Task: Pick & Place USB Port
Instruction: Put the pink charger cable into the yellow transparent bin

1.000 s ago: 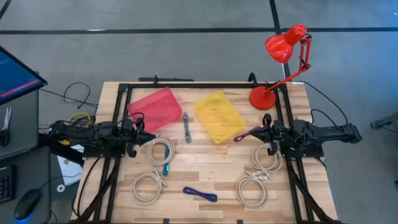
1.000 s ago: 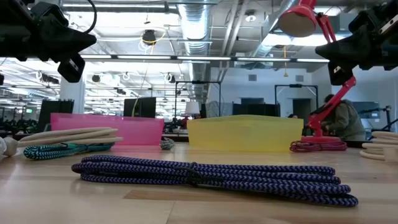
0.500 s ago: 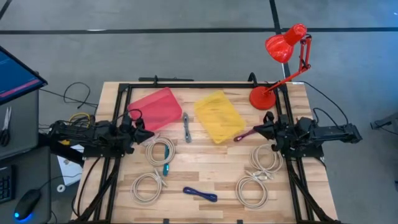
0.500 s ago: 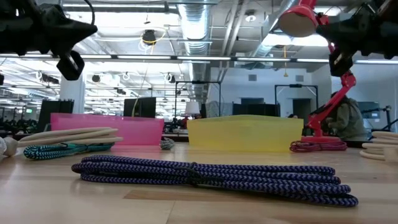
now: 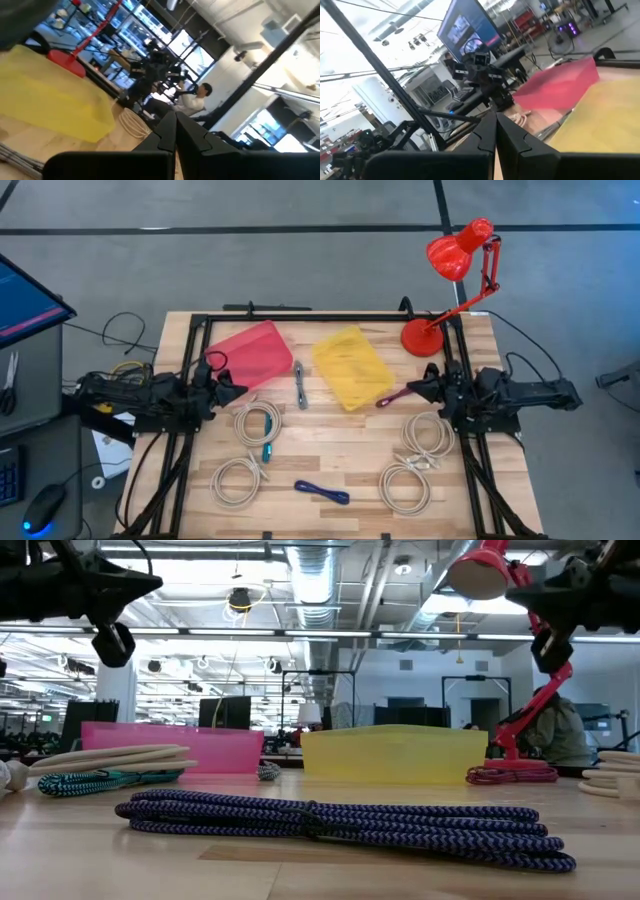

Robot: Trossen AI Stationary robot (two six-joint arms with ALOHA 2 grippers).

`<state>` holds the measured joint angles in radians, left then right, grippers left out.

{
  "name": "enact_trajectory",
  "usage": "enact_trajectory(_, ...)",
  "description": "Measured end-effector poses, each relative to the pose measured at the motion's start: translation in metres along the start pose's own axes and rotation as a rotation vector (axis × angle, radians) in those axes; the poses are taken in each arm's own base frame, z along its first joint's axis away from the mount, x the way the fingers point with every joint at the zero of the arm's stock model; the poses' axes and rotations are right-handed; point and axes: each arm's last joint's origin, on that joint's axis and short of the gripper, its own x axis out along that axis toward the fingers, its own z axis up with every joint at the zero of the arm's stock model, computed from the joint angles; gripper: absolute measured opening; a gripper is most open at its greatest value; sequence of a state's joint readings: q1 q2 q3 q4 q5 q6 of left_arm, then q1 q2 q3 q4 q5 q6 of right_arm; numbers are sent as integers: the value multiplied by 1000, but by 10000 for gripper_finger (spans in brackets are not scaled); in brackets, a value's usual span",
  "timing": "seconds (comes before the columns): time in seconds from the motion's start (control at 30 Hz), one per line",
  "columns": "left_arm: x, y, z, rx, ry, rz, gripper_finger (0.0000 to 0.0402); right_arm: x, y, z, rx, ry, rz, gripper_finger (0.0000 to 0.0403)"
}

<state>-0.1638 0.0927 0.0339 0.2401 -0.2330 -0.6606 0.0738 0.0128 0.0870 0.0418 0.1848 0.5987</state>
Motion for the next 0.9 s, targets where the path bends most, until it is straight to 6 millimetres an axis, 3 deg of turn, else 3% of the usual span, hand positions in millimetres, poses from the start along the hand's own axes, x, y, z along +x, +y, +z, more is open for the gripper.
enact_trajectory(0.27, 24, -23, 23, 173, 34, 89, 6, -18, 24, 41, -23, 70, -55, 0)
enact_trajectory(0.5, 48, -43, 40, 287, 63, 112, 6, -37, 30, 63, -79, 210, -302, 0)
enact_trajectory(0.73, 55, -55, 52, 313, 40, 99, 6, -28, 33, 67, -174, 517, -547, 0)
enact_trajectory(0.9, 54, -57, 56, 307, 24, 91, 6, -13, 38, 67, -294, 691, -577, 0)
